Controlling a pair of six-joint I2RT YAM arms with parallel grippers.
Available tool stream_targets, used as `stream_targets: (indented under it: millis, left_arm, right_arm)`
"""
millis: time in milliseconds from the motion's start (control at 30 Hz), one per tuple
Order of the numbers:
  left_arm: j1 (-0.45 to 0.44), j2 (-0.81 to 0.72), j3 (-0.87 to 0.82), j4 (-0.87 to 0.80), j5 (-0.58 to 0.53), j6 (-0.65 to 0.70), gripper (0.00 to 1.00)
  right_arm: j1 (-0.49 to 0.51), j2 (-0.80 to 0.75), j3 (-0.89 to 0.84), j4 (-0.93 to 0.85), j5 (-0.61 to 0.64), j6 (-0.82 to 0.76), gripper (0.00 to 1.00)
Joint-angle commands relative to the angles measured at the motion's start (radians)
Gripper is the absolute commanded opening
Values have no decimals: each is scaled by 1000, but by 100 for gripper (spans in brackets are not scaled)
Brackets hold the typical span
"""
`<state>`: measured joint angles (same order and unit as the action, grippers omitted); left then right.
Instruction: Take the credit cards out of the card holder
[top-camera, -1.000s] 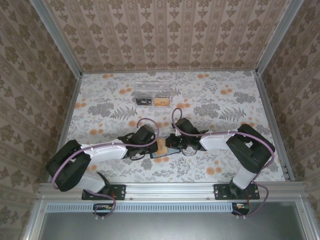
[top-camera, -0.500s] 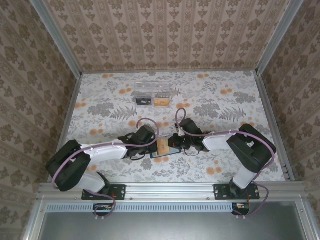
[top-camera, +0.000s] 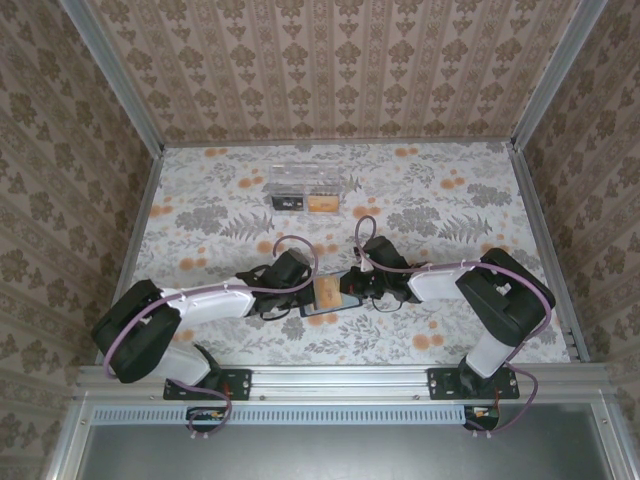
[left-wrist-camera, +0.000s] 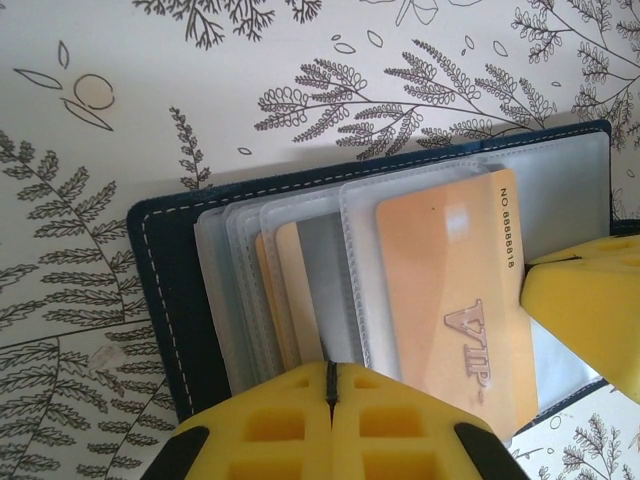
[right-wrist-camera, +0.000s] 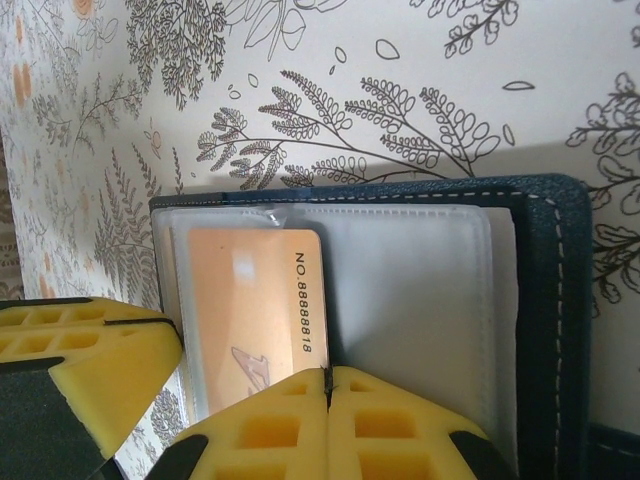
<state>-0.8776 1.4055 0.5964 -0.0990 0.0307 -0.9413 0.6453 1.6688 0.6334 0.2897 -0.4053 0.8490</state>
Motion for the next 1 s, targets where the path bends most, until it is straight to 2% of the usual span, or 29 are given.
stream_targets:
  millis: [0, 233, 400, 533, 700, 867, 967]
  left_arm:
    - [-4, -38, 20, -115, -27, 19, 7]
    - [-4, -105, 46, -194, -61, 47, 6]
    - [-12, -122, 47, -121, -19, 66, 20]
    - [-24, -81, 85, -92, 0, 88, 21]
    - [-34, -7, 109, -69, 9, 86, 16]
    - [-39, 47, 109, -69, 2, 70, 0]
    - [-39, 73, 113, -106, -15, 56, 0]
  right_arm:
    - [12, 26, 22, -7, -12, 7, 0]
    - [16, 36, 28, -11, 16, 8, 0]
    - [17, 33, 26, -11, 11, 8, 0]
    - [17, 32, 27, -11, 10, 8, 0]
    - [19, 33, 28, -11, 7, 10, 0]
    - [21, 30, 26, -10, 8, 10, 0]
    - [20, 26, 25, -12, 9, 9, 0]
